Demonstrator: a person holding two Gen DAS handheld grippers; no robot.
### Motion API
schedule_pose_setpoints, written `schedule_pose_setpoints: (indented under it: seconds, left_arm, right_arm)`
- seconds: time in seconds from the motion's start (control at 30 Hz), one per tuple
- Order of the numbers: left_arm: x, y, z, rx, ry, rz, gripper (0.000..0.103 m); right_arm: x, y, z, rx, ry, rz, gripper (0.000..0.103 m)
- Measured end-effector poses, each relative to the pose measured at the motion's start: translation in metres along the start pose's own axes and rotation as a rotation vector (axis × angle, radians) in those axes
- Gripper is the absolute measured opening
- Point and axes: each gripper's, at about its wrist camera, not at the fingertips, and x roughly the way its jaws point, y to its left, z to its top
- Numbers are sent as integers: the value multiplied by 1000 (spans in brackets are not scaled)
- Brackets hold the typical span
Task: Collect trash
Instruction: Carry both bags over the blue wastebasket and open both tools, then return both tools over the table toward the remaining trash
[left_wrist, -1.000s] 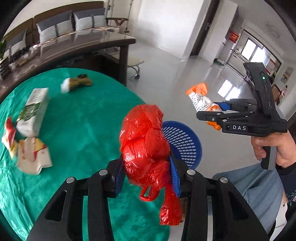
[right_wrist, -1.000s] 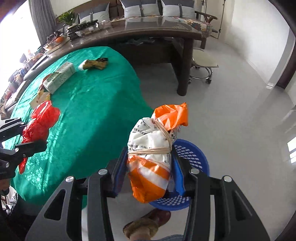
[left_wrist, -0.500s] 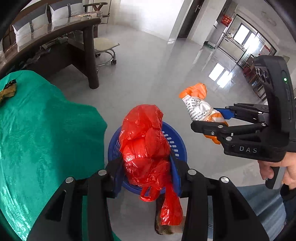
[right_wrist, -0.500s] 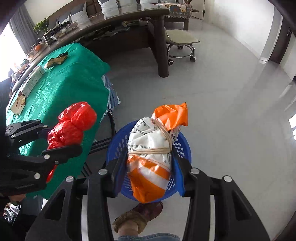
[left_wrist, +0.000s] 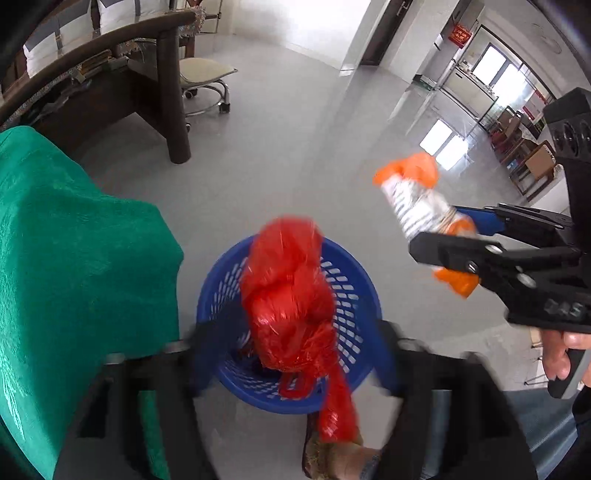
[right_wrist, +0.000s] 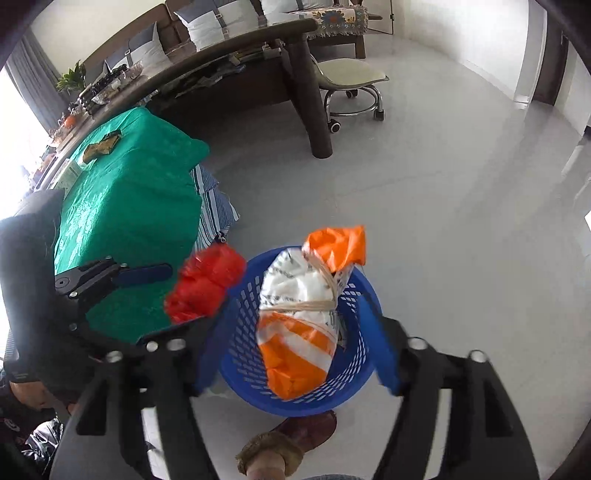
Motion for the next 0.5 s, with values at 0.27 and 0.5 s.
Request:
schedule_pose_setpoints:
  seconds: [0.27,0.5]
  left_arm:
    - [-50,-1,5,-11,-124,22,95]
    - [-145,7,-36,39,-305,133,98]
  right_arm:
    - [-39,1,10,11,-183,-56,86]
    - [-71,33,15,-57,-393,-154,98]
